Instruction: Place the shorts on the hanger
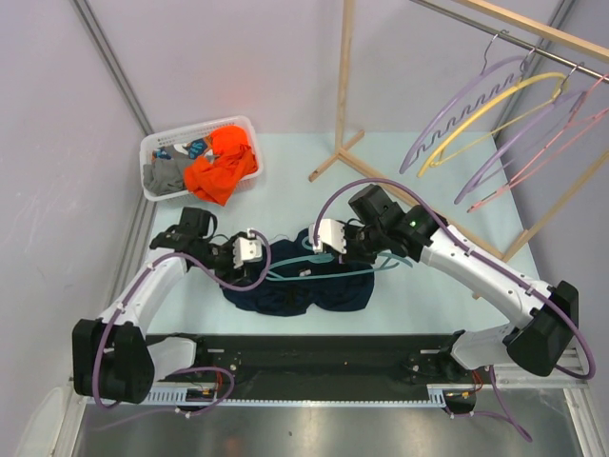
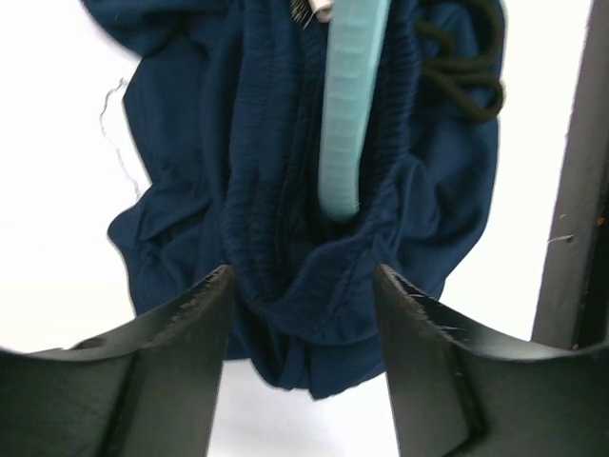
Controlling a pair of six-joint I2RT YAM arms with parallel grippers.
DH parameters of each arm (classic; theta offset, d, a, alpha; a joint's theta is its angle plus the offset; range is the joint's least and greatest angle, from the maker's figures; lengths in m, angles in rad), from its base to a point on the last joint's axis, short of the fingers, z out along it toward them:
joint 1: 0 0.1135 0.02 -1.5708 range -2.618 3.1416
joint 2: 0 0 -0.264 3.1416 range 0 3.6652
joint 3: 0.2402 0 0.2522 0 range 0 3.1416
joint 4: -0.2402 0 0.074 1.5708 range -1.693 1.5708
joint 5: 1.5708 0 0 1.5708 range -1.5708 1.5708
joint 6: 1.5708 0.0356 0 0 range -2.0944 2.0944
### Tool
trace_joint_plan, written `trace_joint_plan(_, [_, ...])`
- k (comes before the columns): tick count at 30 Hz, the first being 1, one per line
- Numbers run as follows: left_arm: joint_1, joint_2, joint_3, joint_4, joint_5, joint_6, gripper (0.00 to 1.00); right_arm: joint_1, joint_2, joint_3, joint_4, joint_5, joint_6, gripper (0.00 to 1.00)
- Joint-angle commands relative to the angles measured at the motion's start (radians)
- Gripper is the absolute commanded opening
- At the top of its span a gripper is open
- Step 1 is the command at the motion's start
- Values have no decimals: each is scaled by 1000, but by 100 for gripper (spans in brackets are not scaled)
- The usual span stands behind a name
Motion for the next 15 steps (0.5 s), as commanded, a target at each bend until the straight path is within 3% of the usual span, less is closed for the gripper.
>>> trace_joint_plan(1, [36,-45,-2,18,-24,36,73,2,1,41,34,-32,-3,0])
trace_joint_plan(8, [61,-56,-19,26,-4,31,78,4,1,41,28,-49,-4,0])
trace_joint_plan(14, [58,2,-7,-37,40,74,61,2,6,41,23,-58,4,0])
trace_joint_plan(15, [58,7,-3,-54,47,82,53,2,10,41,23,-57,4,0])
